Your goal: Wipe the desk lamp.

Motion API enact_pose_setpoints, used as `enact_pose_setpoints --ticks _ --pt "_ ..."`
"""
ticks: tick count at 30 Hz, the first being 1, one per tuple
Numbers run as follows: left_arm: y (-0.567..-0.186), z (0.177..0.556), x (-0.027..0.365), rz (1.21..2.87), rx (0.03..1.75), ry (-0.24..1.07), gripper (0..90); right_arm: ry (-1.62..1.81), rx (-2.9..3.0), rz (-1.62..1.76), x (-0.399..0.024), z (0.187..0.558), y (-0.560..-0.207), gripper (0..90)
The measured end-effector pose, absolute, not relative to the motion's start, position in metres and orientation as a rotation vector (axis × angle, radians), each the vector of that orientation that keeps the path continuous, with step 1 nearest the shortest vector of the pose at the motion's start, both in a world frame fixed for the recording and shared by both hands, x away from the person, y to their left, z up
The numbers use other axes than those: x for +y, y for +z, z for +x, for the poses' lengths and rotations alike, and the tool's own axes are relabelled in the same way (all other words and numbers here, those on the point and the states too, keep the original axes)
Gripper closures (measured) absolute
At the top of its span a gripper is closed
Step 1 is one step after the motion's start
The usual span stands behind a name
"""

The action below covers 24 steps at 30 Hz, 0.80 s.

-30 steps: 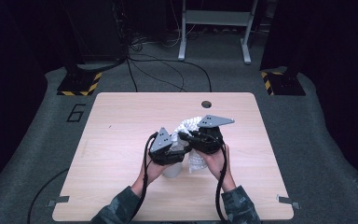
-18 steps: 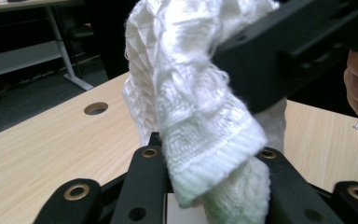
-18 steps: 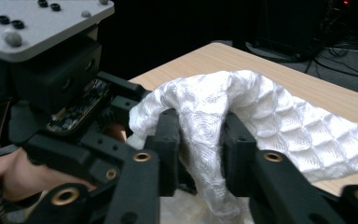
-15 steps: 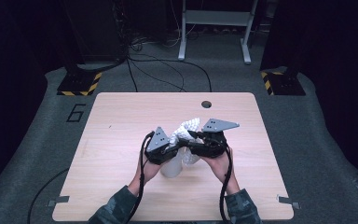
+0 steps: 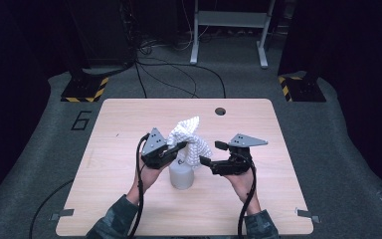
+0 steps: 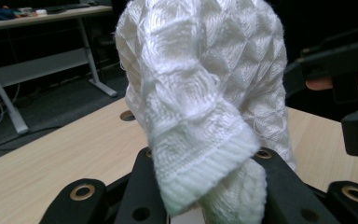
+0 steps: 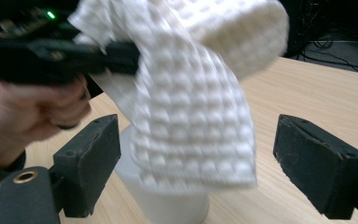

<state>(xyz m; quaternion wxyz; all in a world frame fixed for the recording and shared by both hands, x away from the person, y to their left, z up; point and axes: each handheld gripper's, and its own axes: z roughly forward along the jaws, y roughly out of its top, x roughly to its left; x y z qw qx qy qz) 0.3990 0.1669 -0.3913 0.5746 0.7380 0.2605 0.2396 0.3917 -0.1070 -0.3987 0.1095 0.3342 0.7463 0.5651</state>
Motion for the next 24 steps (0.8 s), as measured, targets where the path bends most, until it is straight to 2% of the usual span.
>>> enact_pose_setpoints --ticks 6,13,19,24 --pt "-0.376 0.395 0.188 1.698 0.623 0.624 77.6 1.622 2.199 1.012 -0.109 0.392 -0.410 12.6" --pt "-0.371 0.390 0.222 1.696 0.650 0.713 77.6 1.574 2.231 1.027 -0.103 0.392 -0.426 6.8" --pt "-0.380 0.383 0.252 1.671 0.715 0.734 77.5 1.555 2.245 1.052 -0.098 0.390 -0.436 0.7" --pt "-0.398 0.381 0.266 1.713 0.769 0.727 77.4 1.550 2.266 1.046 -0.090 0.386 -0.445 0.0"
